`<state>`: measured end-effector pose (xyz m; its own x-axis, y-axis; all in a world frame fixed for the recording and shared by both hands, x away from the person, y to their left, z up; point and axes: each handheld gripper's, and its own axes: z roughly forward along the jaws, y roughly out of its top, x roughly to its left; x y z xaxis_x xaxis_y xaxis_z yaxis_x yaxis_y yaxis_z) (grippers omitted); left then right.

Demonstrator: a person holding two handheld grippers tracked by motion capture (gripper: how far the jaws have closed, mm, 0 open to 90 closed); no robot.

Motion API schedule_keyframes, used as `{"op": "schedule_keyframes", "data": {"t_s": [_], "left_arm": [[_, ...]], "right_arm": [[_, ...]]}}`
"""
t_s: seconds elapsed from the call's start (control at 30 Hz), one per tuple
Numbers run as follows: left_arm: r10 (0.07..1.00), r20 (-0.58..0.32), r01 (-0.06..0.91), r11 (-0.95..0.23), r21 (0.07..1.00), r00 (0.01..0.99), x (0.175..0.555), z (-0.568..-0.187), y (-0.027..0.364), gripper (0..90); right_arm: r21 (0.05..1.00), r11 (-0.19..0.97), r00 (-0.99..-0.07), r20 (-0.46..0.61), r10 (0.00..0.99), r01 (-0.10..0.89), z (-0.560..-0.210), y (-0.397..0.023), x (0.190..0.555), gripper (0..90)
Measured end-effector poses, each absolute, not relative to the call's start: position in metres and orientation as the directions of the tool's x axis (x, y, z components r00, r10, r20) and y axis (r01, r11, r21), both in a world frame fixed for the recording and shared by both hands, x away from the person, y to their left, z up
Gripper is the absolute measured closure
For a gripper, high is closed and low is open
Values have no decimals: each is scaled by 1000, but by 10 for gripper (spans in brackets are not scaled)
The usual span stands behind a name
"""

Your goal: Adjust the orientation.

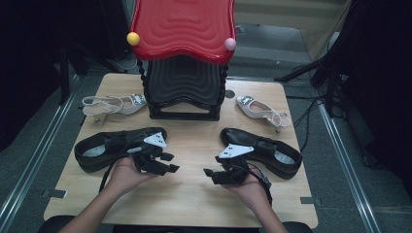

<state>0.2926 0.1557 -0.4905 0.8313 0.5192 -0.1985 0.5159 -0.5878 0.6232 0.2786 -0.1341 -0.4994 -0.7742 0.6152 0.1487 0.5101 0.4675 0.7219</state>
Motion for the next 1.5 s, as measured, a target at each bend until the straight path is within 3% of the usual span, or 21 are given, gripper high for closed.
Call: {"op": "schedule_keyframes", "data": {"t_s": [0.13, 0.43, 0.63, 0.9, 0.93, 1.03, 1.17, 1.33, 1.5], "left_arm": [[502, -209, 514, -607, 607, 839, 291, -490, 156, 502], [500, -206, 504, -586, 634, 841, 290, -491, 159, 503], [483, -209, 495, -599, 630, 850, 291, -490, 160, 469], [469, -232, 498, -592, 633, 852, 290, -482, 162, 458], [470, -238, 501, -584, 639, 850, 290, -481, 162, 488], [457, -264, 508, -570, 646, 849, 292, -477, 163, 518], [457, -213, 479, -611, 630, 864, 291, -478, 166, 522], [452, -231, 486, -603, 632, 861, 292, -476, 170, 461], [460, -238, 491, -574, 656, 855, 292, -468, 181, 444]], "right_arm": [[729, 416, -758, 214, 616, 544, -495, -140, 280, 497], [735, 444, -782, 185, 595, 512, -495, -137, 272, 511], [741, 445, -778, 163, 607, 503, -489, -138, 266, 430], [744, 442, -764, 142, 629, 501, -488, -142, 264, 398], [741, 458, -779, 138, 611, 491, -488, -142, 264, 482], [746, 483, -796, 103, 596, 458, -487, -140, 261, 479], [749, 478, -799, 114, 590, 459, -483, -139, 259, 509], [721, 472, -799, 188, 572, 507, -482, -141, 266, 533], [726, 486, -803, 153, 577, 487, -482, -142, 266, 495]]}}
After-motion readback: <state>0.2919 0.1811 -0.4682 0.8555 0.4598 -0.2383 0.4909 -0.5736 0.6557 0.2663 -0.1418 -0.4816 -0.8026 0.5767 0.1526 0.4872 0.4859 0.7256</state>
